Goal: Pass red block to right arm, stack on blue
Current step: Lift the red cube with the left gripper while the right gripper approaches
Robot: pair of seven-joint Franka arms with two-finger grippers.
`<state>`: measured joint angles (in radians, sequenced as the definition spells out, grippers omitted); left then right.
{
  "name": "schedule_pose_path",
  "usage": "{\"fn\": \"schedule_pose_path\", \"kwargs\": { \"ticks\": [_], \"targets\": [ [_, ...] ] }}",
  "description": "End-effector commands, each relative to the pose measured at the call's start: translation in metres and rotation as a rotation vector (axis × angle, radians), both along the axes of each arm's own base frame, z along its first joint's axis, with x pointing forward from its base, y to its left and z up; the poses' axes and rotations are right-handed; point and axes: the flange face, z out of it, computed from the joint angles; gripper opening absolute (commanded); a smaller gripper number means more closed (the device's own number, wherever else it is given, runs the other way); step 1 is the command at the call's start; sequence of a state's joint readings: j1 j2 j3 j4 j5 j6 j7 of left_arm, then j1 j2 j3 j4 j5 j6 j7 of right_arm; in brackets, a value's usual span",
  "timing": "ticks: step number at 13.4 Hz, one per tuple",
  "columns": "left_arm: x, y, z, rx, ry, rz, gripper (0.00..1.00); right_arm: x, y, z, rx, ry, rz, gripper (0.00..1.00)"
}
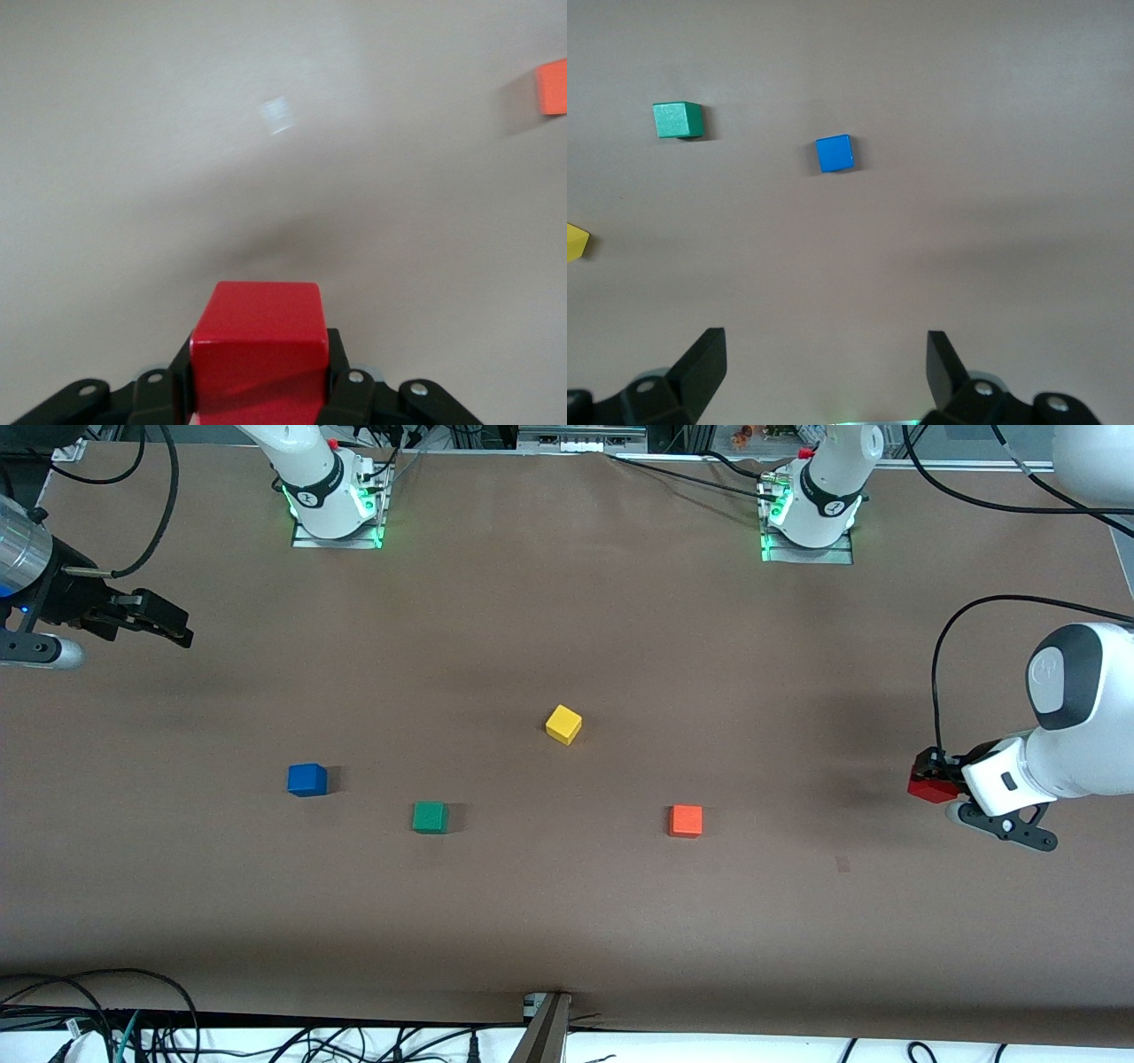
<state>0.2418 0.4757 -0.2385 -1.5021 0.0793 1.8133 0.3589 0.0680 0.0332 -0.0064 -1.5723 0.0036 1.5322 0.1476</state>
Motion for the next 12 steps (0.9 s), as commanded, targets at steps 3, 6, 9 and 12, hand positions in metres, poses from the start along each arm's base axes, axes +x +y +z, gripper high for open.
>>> {"fn": "schedule_pose_path", "kwargs": {
  "ticks": [3, 6, 9, 12],
  "targets": [
    [-0.003, -0.029, 0.037, -0.180, -0.051, -0.208, 0.00, 0.017, -0.002, -0.030, -0.012, 0.044, 0.053, 1.00],
    [-0.005, -0.075, 0.031, -0.397, -0.078, -0.331, 0.00, 0.029, -0.004, -0.054, -0.013, 0.084, 0.068, 1.00],
    [-0.006, -0.117, 0.026, -0.590, -0.097, -0.384, 0.00, 0.030, 0.005, -0.059, 0.007, 0.093, 0.160, 1.00],
    [-0.003, -0.152, 0.017, -0.781, -0.167, -0.471, 0.00, 0.030, 0.024, -0.067, 0.026, 0.116, 0.194, 1.00]
  ]
}}
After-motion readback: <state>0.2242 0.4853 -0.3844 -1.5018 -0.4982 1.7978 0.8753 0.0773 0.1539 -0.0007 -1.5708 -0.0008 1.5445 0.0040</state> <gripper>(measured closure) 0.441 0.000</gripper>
